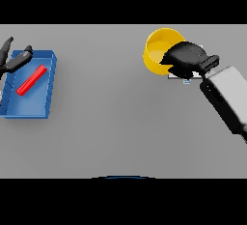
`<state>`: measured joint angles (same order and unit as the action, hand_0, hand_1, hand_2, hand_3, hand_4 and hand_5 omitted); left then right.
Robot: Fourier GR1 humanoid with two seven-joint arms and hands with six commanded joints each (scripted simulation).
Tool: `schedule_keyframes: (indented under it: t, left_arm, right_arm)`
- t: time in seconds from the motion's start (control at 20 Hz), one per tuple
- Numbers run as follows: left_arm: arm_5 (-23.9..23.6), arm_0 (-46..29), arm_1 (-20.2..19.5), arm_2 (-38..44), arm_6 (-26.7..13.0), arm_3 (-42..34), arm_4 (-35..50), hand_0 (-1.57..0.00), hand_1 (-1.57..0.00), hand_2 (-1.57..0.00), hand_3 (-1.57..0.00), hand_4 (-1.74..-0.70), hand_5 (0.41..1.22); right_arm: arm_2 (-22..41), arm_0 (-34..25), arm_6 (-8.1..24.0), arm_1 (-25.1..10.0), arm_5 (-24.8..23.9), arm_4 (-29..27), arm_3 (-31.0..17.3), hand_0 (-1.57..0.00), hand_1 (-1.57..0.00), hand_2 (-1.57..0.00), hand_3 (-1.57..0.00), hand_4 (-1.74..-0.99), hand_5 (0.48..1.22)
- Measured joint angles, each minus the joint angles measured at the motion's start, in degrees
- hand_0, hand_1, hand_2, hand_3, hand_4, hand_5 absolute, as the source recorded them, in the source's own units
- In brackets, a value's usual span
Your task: Pick up the red beaker and tilt it to pour out 1 green nut into yellow bowl. Pick up the yellow bowl and place it on the metallic measuring scale.
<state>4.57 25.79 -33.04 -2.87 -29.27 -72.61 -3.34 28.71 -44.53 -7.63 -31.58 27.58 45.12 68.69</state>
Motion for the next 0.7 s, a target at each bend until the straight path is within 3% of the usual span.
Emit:
schedule_keyframes:
  t: [0.25, 0.35, 0.5, 0.7]
  left_arm:
    - [-0.18, -0.89, -0.3, -0.04, -1.09, -0.99, -0.09, 0.0, 0.0, 0.0, 0.0, -0.85, 0.76]
    - [-0.77, -1.01, 0.36, -0.19, -2.09, -1.88, 0.11, 0.0, 0.0, 0.0, 0.0, -0.86, 0.762]
    - [-0.49, -1.6, -0.76, 0.41, -3.08, -3.22, 0.54, 0.0, 0.0, 0.0, 0.0, -0.86, 0.779]
    - [-0.17, 0.08, -0.18, -0.4, -4.28, -1.73, -0.11, 0.0, 0.0, 0.0, 0.0, -0.86, 0.802]
  right_arm:
    - [-1.95, -1.99, -2.16, -1.34, -5.46, 0.79, -9.29, -1.57, -1.57, -1.55, -1.15, -1.741, 1.221]
    - [-2.56, -3.1, -0.84, -0.6, -6.93, 1.04, -13.02, -1.57, -1.57, -1.53, -1.17, -1.741, 1.221]
    - [-3.12, -3.91, -2.09, 0.13, -9.57, 1.28, -19.22, -1.57, -1.57, -1.5, -1.18, -1.741, 1.221]
    - [-3.72, -5.07, -4.0, 1.26, -12.66, 1.57, -26.2, -1.57, -1.57, -1.41, -1.32, -1.741, 1.221]
